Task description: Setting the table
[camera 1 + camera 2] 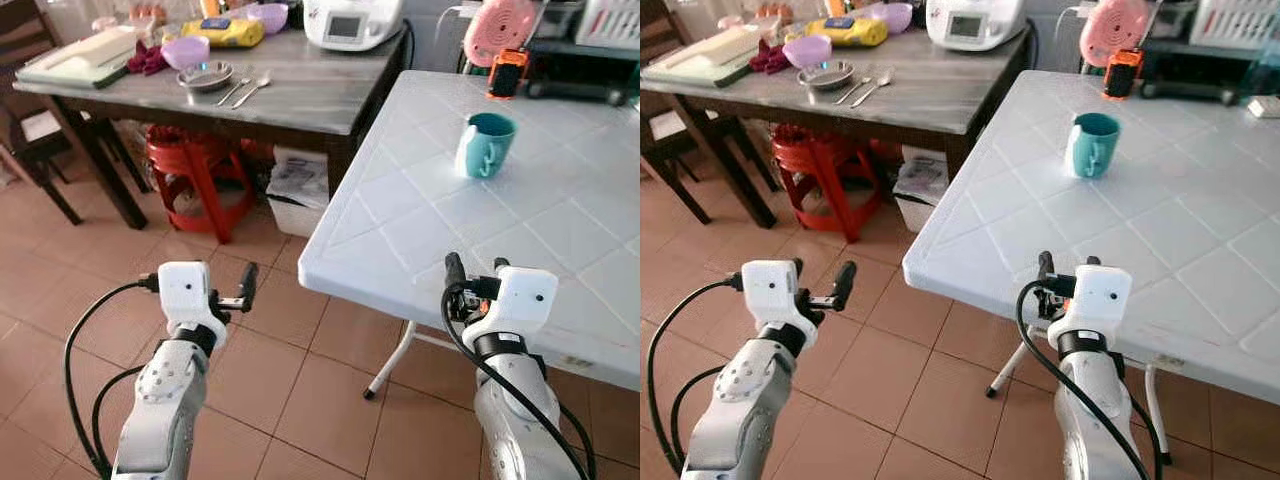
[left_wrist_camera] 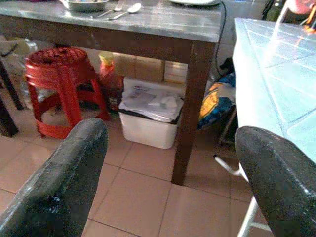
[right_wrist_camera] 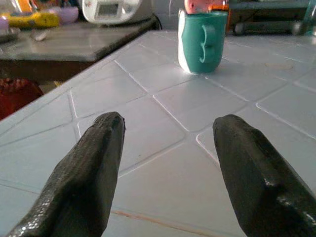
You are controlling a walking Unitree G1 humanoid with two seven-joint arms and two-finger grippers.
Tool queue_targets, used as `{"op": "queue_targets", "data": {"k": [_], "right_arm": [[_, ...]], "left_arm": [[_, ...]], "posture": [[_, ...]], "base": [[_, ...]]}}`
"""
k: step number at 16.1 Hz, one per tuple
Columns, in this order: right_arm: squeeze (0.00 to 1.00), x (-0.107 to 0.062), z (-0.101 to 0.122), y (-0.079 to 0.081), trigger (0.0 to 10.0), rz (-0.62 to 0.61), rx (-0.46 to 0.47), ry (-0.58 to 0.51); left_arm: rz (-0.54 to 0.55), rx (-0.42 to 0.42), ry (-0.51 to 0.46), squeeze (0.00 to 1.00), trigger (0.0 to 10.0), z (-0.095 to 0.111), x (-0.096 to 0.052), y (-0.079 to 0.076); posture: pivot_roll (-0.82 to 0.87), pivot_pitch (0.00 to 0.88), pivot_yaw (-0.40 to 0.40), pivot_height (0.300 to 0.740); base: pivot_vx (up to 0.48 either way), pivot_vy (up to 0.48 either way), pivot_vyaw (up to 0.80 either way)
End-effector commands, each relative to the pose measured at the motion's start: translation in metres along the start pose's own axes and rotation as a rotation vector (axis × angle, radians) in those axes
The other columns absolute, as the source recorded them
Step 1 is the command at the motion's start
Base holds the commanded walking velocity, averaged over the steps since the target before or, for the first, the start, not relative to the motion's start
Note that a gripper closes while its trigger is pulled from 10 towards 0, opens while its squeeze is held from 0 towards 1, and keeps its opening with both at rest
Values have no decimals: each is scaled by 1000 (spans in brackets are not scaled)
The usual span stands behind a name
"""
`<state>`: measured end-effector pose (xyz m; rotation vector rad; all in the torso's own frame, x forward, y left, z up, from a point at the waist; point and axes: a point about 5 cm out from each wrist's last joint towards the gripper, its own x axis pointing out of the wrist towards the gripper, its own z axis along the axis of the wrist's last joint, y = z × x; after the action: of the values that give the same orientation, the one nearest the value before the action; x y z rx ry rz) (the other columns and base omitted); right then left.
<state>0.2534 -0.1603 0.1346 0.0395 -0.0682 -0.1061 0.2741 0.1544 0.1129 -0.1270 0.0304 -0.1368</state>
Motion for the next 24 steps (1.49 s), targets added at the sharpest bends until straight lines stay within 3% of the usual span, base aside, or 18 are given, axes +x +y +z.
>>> {"op": "queue_targets", "data": {"k": [1,4,7,10,14,24], "right_arm": [[0,0,1,2,10000,-1,1,15],[0,0,-1,5,10000,22,6,20],[0,1,-2,4,10000,7,16,37],[0,3,-1,4,10000,14,14,33],[0,7,4,5,10000,27,-6,-3],[0,8,3,5,10000,13,-12,1]], "left_arm": [[-18,7,-1,0,10000,3,4,0],[-19,-5,3,0,10000,3,5,0],[-34,-34,33,0,10000,-6,-2,-4],[-37,-13,15,0,10000,-2,2,-3],[-69,-35,-28,0,10000,6,4,-8],[-96,-41,-22,0,10000,6,5,-10]], "posture": [[-97,105,56,740],[-96,107,63,740],[-97,106,66,740],[-94,101,68,740],[-89,92,69,740],[-90,96,76,740]], "base": [[0,0,0],[0,0,0],[0,0,-783],[0,0,-792],[0,0,0],[0,-144,0]]}}
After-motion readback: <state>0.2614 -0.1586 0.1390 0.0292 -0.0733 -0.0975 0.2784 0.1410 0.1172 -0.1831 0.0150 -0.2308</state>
